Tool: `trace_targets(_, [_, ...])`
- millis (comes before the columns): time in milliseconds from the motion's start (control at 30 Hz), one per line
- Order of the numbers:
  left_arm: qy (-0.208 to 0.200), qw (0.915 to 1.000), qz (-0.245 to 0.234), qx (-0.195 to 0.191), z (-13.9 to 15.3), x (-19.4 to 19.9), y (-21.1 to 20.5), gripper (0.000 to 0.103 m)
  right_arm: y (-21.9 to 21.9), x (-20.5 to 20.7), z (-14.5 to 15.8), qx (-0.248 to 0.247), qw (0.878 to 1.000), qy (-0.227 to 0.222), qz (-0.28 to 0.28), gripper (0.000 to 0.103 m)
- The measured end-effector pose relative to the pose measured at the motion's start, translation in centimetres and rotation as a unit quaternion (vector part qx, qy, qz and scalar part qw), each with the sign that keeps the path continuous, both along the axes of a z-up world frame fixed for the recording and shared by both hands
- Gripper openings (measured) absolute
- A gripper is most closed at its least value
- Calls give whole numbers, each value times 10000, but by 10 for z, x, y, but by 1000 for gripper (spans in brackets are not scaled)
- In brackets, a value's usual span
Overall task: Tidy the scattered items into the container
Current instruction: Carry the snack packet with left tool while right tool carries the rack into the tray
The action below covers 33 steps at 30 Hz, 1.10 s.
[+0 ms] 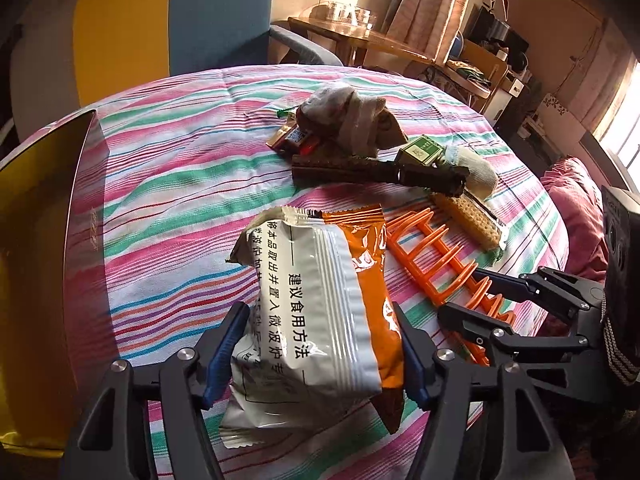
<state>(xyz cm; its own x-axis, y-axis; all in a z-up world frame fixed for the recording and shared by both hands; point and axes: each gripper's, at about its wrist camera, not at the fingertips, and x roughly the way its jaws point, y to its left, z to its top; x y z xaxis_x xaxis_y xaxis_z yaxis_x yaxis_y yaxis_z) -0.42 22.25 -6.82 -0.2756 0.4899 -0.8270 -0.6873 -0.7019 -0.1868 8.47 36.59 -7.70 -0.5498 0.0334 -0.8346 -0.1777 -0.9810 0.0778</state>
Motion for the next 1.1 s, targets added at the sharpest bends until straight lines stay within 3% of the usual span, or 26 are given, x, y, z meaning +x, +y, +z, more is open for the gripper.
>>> trace_targets(433, [325, 9967, 433, 603, 51, -1, -46, 69, -13, -2, 38, -390, 9983, 432, 56, 49])
trace_targets(800, [546, 9867, 1316, 784, 68, -20, -116, 69, -90, -60, 73, -403, 9913, 856, 911, 49])
trace_targets(1100, [723, 9713, 2158, 687, 70, -42, -177, 69, -149, -102, 79, -515, 9837, 944, 1438, 49])
